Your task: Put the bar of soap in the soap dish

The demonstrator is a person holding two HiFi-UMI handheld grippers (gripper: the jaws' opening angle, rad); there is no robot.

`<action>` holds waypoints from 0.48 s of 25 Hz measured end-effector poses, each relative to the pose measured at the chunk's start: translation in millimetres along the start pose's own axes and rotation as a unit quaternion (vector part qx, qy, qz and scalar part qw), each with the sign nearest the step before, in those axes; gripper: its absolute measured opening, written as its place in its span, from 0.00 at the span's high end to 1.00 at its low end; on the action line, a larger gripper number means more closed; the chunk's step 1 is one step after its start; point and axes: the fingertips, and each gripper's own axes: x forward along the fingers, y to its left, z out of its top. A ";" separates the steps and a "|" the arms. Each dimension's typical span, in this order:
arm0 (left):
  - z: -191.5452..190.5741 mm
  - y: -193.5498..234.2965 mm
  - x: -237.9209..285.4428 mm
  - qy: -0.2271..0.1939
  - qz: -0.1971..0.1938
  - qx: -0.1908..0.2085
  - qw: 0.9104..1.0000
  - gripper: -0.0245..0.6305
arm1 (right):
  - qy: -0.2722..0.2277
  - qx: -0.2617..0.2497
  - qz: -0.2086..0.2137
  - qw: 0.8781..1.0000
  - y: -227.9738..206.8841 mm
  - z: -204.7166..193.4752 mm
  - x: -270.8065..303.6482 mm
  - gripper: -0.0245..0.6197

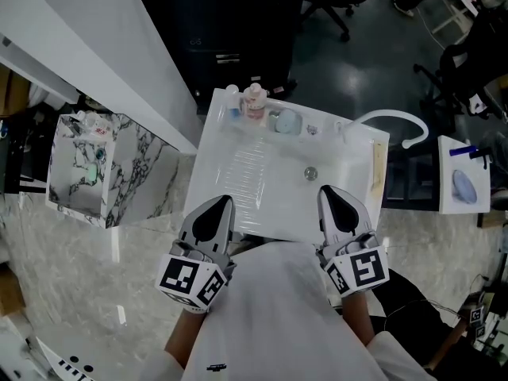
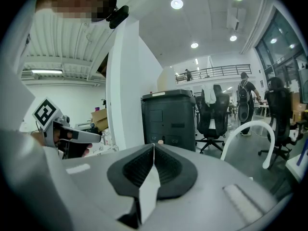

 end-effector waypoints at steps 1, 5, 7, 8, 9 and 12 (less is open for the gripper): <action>0.4 0.2 -0.3 0.000 0.000 0.000 1.000 0.95 | 0.000 0.000 0.000 1.000 0.2 0.3 -0.1 0.94; 1.8 1.6 0.0 -0.002 0.000 -0.001 1.000 0.95 | 0.002 -0.001 -0.002 1.000 0.4 0.0 1.0 0.94; 2.1 2.8 0.0 -0.003 -0.001 -0.002 1.000 0.95 | 0.002 0.000 -0.004 1.000 0.4 0.0 2.0 0.94; 2.2 3.4 -0.2 -0.003 -0.001 -0.002 1.000 0.95 | 0.003 0.000 -0.005 1.000 0.5 0.1 2.3 0.94; 2.2 3.9 -0.7 -0.002 -0.001 -0.003 1.000 0.95 | 0.003 0.001 -0.006 1.000 0.8 0.1 2.4 0.94; 0.6 6.0 -2.7 -0.002 0.000 -0.004 1.000 0.95 | 0.003 0.000 -0.008 1.000 2.2 -0.2 2.3 0.94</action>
